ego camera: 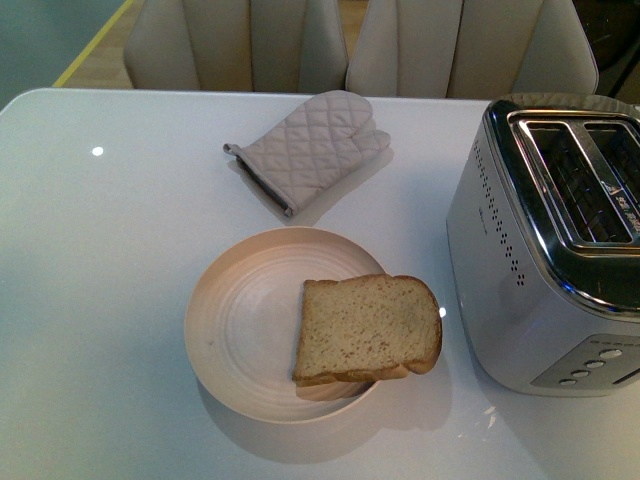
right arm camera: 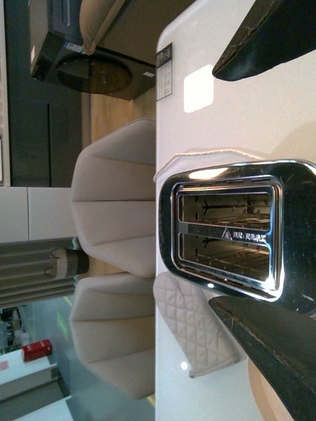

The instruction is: Put bread into toaster

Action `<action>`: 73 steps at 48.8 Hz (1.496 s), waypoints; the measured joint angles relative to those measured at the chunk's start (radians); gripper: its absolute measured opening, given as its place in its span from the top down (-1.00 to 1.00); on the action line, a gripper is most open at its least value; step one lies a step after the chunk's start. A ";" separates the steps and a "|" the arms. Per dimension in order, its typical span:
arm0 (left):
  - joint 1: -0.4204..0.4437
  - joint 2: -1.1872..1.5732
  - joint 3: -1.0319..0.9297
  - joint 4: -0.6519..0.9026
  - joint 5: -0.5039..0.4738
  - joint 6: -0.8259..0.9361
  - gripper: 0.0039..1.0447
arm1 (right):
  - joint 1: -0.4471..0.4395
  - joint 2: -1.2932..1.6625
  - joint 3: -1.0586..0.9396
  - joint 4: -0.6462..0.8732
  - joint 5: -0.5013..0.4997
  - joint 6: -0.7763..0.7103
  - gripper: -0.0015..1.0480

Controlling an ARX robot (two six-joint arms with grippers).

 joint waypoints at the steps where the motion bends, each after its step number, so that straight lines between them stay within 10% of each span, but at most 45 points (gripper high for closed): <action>1: 0.006 -0.034 -0.009 -0.010 -0.001 0.007 0.95 | 0.000 0.000 0.000 0.000 0.000 0.000 -0.83; 29: 0.024 -0.899 -0.024 -0.721 0.019 0.086 0.95 | 0.000 -0.004 0.000 0.000 -0.005 -0.001 -0.83; 73: 0.024 -1.266 -0.024 -1.071 0.019 0.089 0.95 | 0.000 -0.004 0.000 0.000 -0.005 -0.001 -0.83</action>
